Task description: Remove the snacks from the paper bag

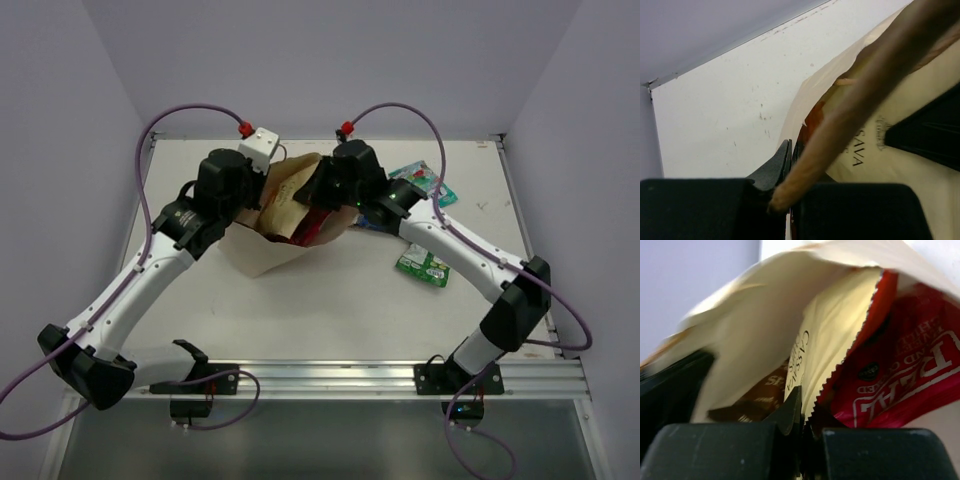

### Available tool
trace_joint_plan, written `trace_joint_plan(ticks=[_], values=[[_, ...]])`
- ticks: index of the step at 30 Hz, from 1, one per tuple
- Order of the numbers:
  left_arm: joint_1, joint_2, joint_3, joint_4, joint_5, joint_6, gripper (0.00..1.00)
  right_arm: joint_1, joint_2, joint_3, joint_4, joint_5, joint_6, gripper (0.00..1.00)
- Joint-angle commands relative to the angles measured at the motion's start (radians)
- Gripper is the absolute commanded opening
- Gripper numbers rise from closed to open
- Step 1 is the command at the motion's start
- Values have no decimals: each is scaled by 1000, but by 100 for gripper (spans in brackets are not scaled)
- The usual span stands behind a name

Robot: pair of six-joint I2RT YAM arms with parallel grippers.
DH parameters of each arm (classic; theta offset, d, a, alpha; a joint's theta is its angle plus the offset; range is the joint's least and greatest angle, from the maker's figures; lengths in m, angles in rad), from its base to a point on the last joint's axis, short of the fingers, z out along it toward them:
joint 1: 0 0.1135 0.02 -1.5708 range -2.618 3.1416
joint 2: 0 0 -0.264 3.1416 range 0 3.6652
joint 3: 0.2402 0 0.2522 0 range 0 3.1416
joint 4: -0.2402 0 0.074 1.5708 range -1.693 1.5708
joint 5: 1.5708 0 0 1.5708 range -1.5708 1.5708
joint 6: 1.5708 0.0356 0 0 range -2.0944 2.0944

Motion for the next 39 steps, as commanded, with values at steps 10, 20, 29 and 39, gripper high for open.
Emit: trace_joint_plan(ticks=[10, 20, 29, 39], values=[[15, 31, -12, 41, -192, 39, 0, -62, -346, 331, -93, -125, -212, 0], [107, 54, 45, 44, -238, 100, 0, -343, -334, 569, -216, -179, -226, 0], [238, 73, 172, 53, -207, 159, 0, -444, -23, 613, -97, -204, -197, 0], [291, 60, 183, 99, -140, 216, 0, -445, 369, 630, 360, -371, -80, 0]])
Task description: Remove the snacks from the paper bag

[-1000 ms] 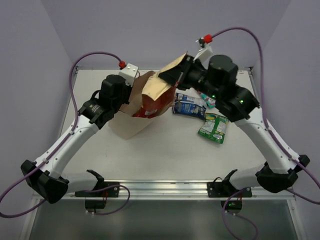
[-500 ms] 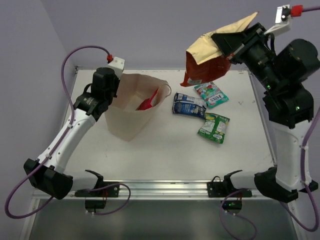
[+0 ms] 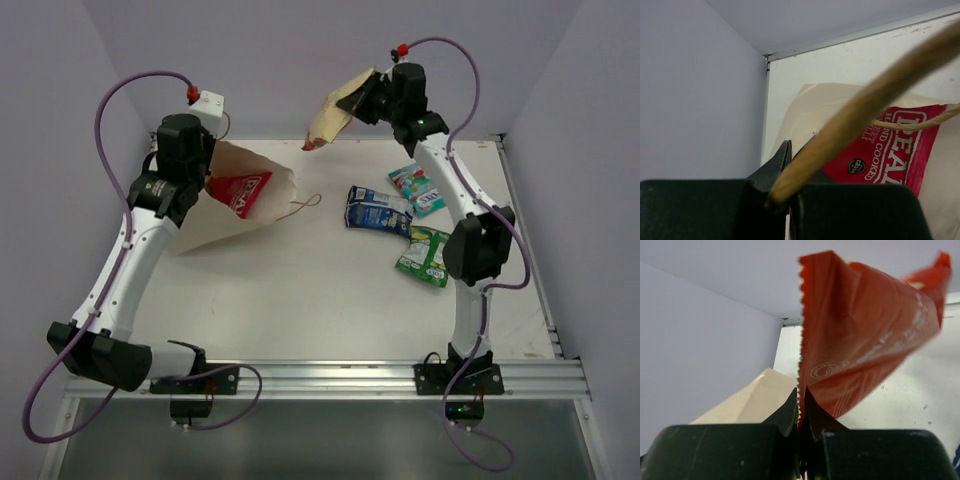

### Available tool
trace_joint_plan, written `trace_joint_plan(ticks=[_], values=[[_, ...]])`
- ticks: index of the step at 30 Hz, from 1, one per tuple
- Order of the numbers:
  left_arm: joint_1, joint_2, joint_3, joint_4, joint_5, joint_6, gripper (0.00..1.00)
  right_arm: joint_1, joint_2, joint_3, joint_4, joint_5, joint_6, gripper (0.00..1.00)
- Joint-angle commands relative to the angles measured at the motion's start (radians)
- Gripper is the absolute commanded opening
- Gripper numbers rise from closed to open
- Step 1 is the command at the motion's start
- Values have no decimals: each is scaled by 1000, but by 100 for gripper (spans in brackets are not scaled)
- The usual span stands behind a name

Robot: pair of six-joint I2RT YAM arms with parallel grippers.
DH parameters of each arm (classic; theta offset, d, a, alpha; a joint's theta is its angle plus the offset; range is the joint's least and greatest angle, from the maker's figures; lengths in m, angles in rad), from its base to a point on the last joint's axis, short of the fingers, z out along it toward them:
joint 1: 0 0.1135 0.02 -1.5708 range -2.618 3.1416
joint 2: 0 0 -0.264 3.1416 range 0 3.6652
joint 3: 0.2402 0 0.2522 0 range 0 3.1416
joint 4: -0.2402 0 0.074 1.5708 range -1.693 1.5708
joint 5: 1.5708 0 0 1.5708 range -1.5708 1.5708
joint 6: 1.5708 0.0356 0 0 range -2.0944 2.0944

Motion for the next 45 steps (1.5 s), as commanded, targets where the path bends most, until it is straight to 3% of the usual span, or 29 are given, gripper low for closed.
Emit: trace_joint_plan(ticks=[1, 6, 13, 16, 19, 21, 24, 30, 35, 40, 45], values=[[2, -48, -1, 138, 84, 49, 0, -3, -24, -33, 385, -135, 69, 0], [2, -112, -162, 175, 198, 50, 0, -5, 42, -340, 498, -206, 80, 3], [1, -150, -259, 160, 288, 26, 0, -29, 52, -633, 423, -149, 45, 24], [1, -157, -267, 151, 302, 18, 0, -73, 9, -638, 267, -123, 6, 33], [-1, -167, -275, 143, 318, 4, 0, -118, -61, -636, 109, -71, -43, 48], [-1, -173, -282, 140, 330, -3, 0, -129, -105, -626, -11, -24, -113, 66], [-9, -192, -298, 135, 341, -8, 0, -126, -201, -586, -155, 59, -176, 80], [-35, -216, -308, 94, 339, -26, 0, -29, -489, -581, -238, 148, -153, 85], [-55, -219, -324, 86, 333, -45, 0, 221, -585, -609, -200, 203, 18, 83], [-65, -207, -316, 80, 330, -74, 0, 423, -530, -676, -6, 259, 149, 82], [-71, -203, -308, 73, 315, -118, 0, 500, -346, -630, 91, 271, 186, 81]])
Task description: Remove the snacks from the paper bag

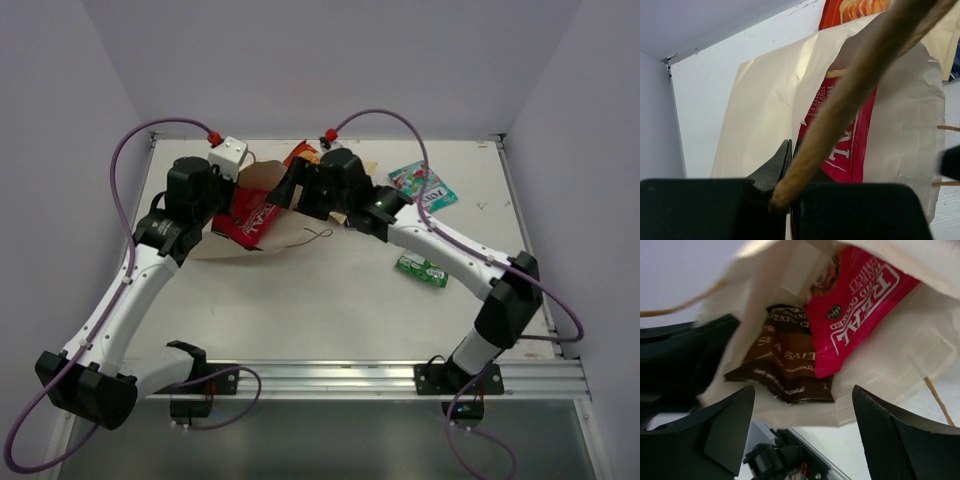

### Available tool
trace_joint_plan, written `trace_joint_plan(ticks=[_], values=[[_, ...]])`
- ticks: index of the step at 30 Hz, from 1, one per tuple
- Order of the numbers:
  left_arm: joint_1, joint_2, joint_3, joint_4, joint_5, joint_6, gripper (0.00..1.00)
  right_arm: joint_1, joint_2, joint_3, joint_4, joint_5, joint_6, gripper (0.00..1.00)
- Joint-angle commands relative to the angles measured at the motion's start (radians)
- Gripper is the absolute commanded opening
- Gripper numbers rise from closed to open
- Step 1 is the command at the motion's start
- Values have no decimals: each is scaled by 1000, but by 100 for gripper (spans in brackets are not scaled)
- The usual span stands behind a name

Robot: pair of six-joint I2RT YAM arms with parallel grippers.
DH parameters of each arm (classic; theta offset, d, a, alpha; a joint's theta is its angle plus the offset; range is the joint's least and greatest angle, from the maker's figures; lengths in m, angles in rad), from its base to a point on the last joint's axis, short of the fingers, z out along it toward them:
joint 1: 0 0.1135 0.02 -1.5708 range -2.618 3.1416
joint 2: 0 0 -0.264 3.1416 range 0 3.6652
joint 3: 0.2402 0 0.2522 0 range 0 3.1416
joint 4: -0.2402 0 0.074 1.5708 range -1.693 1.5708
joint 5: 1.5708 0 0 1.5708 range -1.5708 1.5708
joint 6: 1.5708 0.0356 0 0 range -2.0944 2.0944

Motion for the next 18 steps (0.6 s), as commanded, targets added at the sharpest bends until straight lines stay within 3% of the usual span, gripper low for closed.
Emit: trace_joint_plan(ticks=[1, 11, 18], values=[[-8, -5, 11, 10, -9, -51, 0, 26, 130, 18, 98, 49, 76, 81], [-13, -16, 14, -21, 5, -88, 0, 31, 363, 30, 262, 86, 137, 80], [-14, -22, 1, -27, 31, -115, 0, 31, 512, 95, 285, 72, 186, 75]])
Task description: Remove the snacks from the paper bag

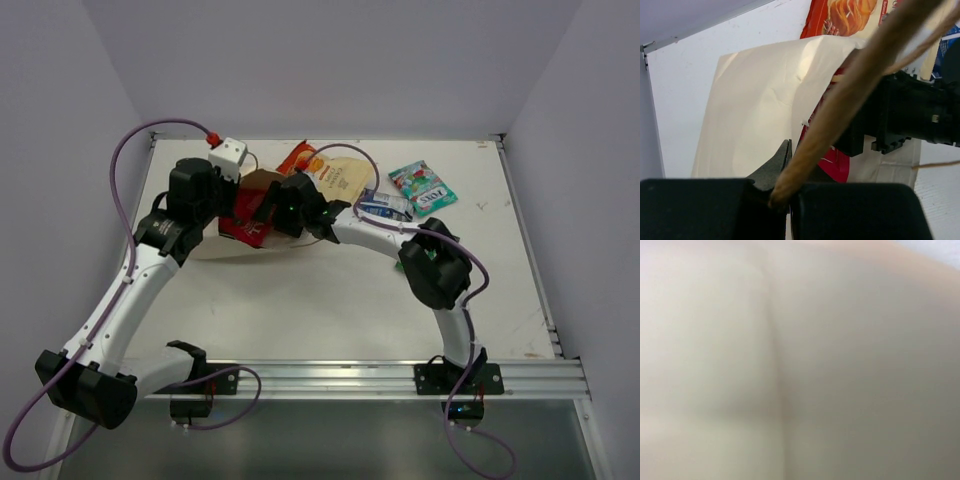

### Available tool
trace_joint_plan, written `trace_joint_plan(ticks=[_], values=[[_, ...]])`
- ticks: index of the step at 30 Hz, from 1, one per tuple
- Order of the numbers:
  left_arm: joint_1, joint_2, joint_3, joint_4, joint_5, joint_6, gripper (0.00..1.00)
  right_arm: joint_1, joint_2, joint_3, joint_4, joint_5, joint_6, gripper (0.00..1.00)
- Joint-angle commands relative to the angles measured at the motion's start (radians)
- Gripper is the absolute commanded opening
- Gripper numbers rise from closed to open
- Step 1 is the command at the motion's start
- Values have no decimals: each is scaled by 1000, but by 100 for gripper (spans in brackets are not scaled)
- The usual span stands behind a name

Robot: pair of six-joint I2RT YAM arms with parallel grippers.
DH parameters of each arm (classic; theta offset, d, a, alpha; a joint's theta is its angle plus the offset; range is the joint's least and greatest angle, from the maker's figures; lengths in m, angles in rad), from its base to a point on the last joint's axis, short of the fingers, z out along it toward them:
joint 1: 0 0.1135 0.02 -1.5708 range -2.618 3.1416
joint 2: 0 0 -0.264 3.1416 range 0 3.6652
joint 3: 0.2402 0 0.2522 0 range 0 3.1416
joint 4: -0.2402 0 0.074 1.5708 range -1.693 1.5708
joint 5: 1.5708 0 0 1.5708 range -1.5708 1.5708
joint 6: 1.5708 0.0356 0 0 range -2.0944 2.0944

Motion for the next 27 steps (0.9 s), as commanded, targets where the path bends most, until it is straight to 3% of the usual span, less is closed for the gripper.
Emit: trace_joint_plan(ticks=[1, 5, 8, 10, 16, 21, 27], values=[[-6, -26, -2, 1, 15, -40, 0, 0, 44, 34, 63, 15, 51, 72], [-6, -32, -12, 8, 12, -40, 0, 0, 50, 14, 135, 0, 25, 47], [-6, -32, -28, 16, -19, -37, 0, 0, 1, -7, 164, -2, -30, 11], [-4, -30, -42, 22, -33, -37, 0, 0, -57, -17, 173, -2, -59, 1], [-4, 0, -76, 28, -166, -40, 0, -3, -225, 2, 181, -73, -141, 0], [-4, 42, -76, 28, -264, -52, 0, -14, -342, 51, 91, -143, -182, 0], [-3, 91, -70, 48, -295, -92, 0, -46, -600, -44, 45, -227, -230, 0]])
